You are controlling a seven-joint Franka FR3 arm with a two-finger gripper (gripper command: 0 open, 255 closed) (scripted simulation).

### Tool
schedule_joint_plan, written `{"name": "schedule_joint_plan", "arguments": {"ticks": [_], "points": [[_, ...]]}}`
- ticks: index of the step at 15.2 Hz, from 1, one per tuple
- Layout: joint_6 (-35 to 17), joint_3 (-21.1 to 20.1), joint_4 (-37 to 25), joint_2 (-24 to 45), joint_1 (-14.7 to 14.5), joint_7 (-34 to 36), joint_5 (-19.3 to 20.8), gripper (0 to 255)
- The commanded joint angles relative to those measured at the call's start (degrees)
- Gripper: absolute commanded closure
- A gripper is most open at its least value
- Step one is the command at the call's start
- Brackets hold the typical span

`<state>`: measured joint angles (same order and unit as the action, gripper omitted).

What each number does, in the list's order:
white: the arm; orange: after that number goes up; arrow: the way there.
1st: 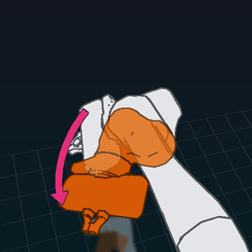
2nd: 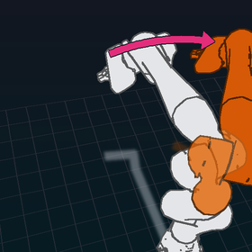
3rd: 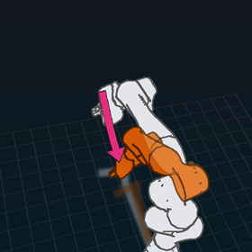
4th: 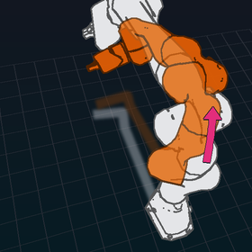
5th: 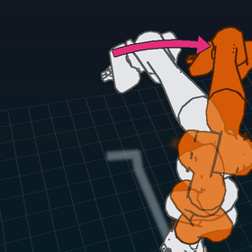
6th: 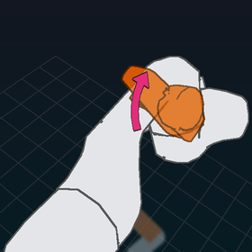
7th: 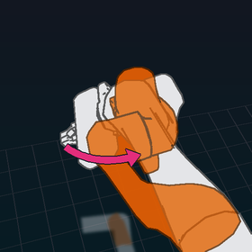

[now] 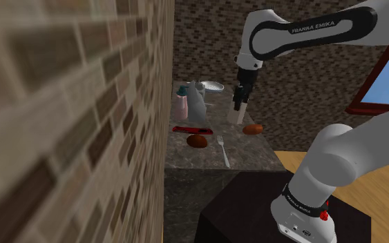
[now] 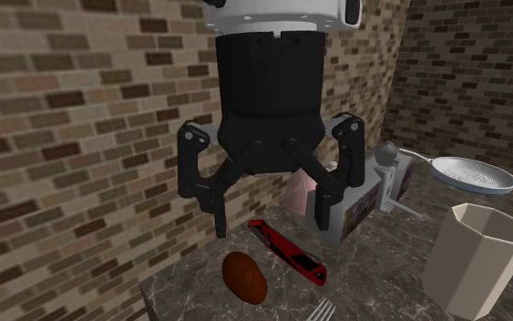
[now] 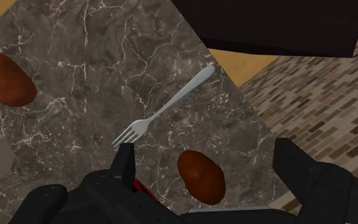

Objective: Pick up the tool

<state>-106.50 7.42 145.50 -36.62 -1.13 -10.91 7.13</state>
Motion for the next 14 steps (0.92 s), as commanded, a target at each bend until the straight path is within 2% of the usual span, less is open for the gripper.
{"name": "schedule_joint_plan", "arguments": {"ticks": [1,8,14], "points": [[-5.1,1.4,0.3,3.8,-0.4,-2.4,0.5,0],[-20.7,5.7,-1.2,18.2,-2.1,-11.0,0.2,0],[-31.8,8.2,-6.1,32.1,-3.9,-20.2,-4.1,0]]}}
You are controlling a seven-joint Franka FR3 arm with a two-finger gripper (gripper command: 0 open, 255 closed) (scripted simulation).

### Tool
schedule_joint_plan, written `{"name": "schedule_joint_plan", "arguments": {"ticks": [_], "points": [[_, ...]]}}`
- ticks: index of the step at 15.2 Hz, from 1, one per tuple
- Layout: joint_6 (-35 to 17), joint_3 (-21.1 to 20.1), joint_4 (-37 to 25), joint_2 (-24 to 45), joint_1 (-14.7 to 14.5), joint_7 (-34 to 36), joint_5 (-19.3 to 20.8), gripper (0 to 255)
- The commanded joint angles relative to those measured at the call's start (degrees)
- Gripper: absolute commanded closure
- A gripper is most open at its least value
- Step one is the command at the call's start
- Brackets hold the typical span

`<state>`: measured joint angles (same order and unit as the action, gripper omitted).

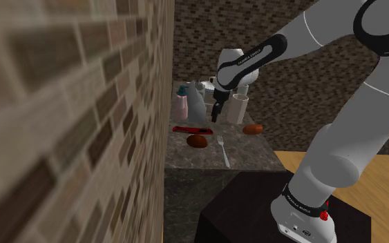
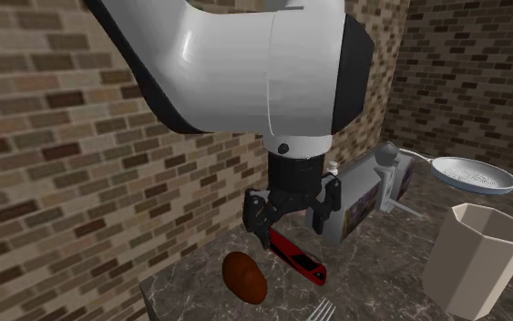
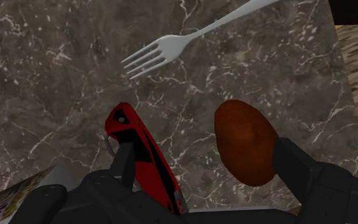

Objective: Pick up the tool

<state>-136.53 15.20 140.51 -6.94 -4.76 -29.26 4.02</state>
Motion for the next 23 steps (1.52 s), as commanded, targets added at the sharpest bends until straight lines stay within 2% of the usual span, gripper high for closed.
{"name": "schedule_joint_plan", "arguments": {"ticks": [1,6,13,23], "points": [[-3.3,0.6,-2.2,4.8,-0.5,-3.6,-2.1,0],[-9.5,-0.3,-9.0,16.6,-0.1,-12.8,-8.7,0],[-14.3,-5.2,-21.5,32.1,3.4,-23.2,-15.6,0],[-18.6,-6.9,-22.7,37.5,4.6,-24.8,-17.3,0]]}}
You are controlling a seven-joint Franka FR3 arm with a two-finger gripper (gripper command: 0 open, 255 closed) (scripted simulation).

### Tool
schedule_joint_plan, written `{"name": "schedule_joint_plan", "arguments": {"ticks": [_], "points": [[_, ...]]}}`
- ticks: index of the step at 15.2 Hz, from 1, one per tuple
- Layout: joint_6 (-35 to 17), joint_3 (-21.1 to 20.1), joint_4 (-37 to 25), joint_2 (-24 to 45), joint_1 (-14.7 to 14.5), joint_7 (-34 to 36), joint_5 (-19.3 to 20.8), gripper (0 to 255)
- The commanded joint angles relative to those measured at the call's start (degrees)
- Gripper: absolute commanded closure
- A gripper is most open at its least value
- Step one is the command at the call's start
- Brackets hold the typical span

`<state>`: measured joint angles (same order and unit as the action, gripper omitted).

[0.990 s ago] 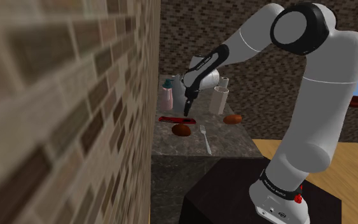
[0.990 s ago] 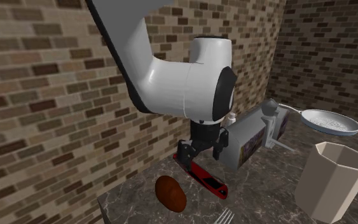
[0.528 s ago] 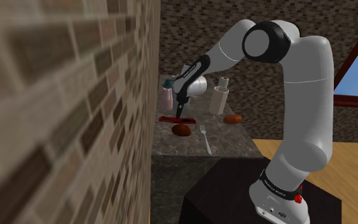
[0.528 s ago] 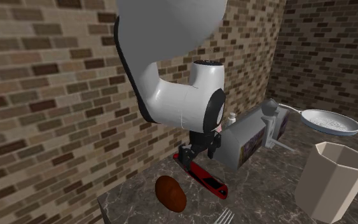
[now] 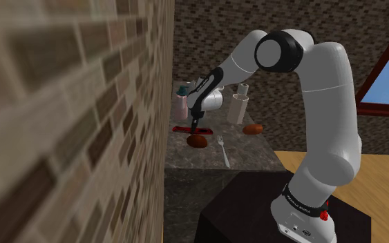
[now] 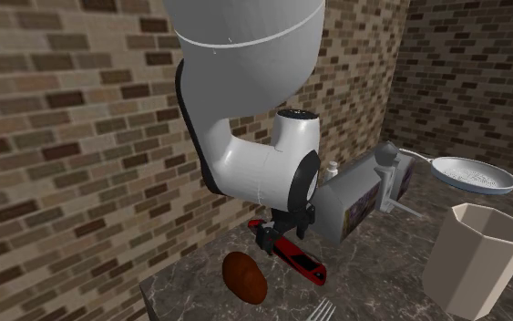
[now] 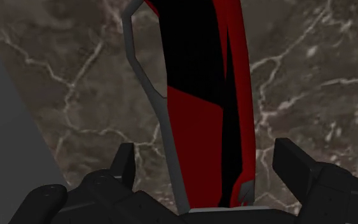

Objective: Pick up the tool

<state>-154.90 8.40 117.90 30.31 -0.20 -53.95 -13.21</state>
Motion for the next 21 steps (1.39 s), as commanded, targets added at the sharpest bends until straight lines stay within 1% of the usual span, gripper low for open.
{"name": "schedule_joint_plan", "arguments": {"ticks": [1,10,21], "points": [[-0.2,-0.1,-0.1,0.3,0.1,-0.1,-0.1,255],[-0.2,-0.1,0.0,0.2,0.1,-0.1,-0.1,255],[6.0,2.0,0.6,-6.7,-1.4,1.9,2.4,255]]}}
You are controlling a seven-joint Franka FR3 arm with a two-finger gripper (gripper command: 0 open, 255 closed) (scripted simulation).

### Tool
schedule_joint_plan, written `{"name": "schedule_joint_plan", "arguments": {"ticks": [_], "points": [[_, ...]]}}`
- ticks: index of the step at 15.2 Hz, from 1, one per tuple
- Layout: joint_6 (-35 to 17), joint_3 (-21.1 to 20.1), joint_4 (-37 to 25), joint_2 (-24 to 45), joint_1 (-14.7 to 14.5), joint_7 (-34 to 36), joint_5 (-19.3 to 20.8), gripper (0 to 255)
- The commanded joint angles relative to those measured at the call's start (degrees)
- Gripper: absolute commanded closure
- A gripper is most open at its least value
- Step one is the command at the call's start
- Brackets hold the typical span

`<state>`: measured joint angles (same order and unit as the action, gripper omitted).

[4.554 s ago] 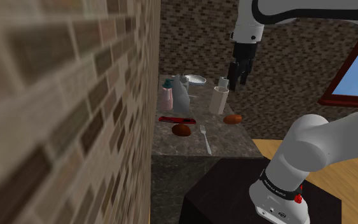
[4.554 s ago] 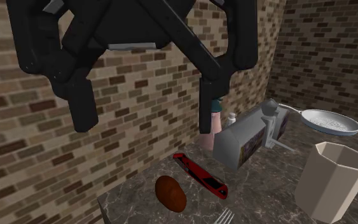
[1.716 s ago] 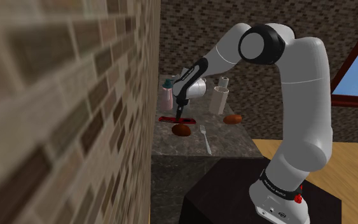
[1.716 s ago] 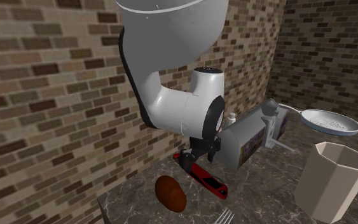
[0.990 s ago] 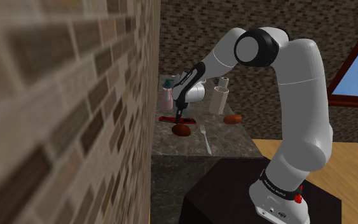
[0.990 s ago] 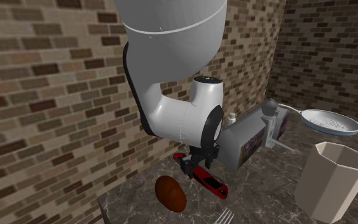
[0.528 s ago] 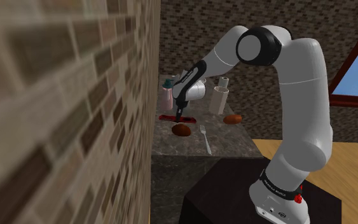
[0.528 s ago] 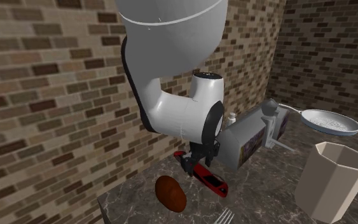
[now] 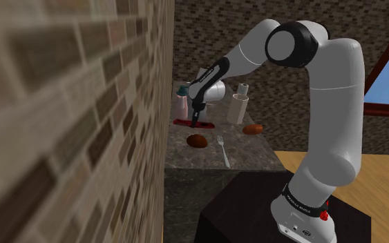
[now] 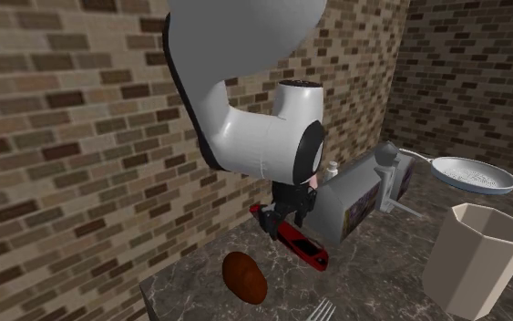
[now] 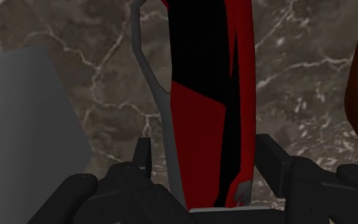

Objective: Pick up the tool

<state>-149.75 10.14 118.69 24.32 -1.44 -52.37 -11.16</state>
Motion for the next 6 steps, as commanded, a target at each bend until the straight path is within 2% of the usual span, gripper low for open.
{"name": "schedule_joint_plan", "arguments": {"ticks": [1,6], "points": [[1.5,0.4,-0.2,-1.3,-0.3,0.5,0.6,255],[3.4,0.8,-0.3,-3.1,-0.6,1.0,1.3,255]]}}
